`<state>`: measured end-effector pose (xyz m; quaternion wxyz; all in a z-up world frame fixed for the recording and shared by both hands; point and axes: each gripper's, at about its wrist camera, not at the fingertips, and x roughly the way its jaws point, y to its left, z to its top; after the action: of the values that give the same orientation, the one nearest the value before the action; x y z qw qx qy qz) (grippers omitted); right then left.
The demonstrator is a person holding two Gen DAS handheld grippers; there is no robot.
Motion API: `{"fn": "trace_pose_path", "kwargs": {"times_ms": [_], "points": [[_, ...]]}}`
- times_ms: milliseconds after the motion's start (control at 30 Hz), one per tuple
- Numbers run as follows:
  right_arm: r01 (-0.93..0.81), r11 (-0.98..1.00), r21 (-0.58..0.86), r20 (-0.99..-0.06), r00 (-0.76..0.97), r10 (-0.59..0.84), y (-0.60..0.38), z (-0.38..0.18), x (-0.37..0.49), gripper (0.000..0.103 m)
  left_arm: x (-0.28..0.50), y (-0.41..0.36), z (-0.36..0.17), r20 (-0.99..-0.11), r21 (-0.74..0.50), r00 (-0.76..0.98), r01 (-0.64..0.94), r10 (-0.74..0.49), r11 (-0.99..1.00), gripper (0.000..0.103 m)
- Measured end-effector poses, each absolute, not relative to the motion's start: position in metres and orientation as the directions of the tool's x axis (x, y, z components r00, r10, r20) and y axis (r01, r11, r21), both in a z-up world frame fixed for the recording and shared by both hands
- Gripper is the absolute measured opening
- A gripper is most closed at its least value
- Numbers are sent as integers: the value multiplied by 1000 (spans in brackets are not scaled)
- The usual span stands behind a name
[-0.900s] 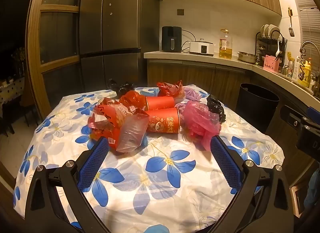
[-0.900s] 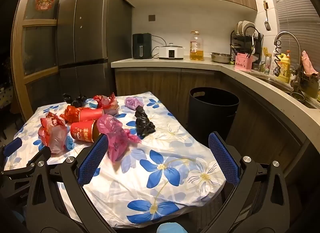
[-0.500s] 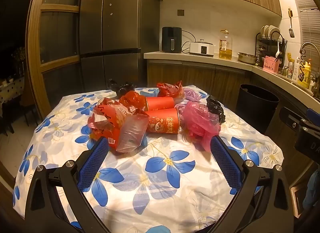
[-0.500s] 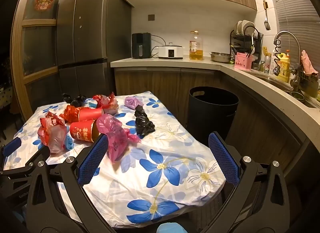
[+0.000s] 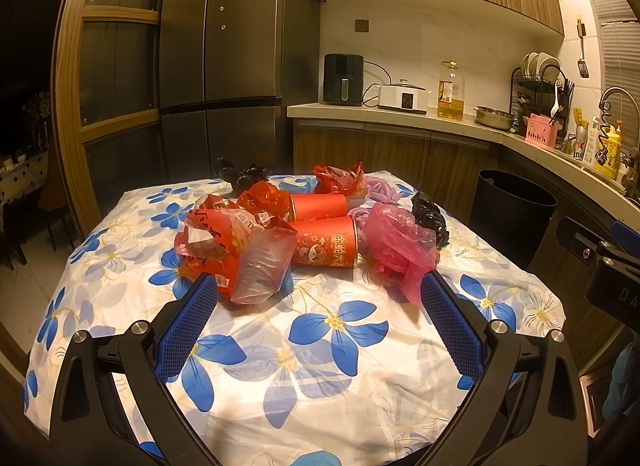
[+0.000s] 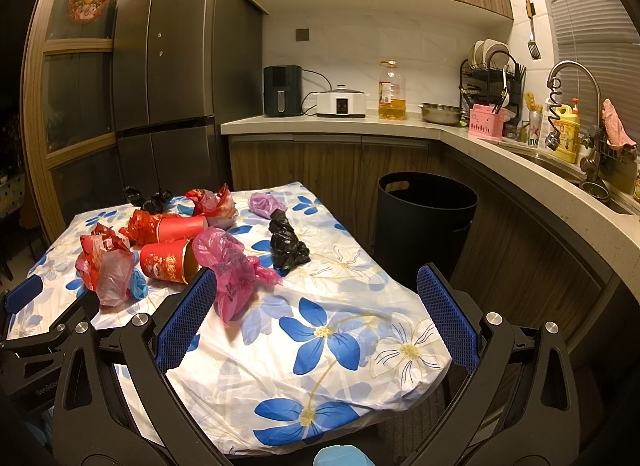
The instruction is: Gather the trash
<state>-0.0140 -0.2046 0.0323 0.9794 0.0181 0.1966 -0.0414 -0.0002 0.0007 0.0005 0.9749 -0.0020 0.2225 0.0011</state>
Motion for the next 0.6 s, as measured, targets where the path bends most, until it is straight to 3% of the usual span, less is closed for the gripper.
{"fn": "trace_pose_path", "kwargs": {"times_ms": [600], "points": [[89, 996, 21, -387, 919, -74, -205, 32, -14, 99, 1, 0, 2, -433, -8, 901, -4, 0, 1000, 97]]}}
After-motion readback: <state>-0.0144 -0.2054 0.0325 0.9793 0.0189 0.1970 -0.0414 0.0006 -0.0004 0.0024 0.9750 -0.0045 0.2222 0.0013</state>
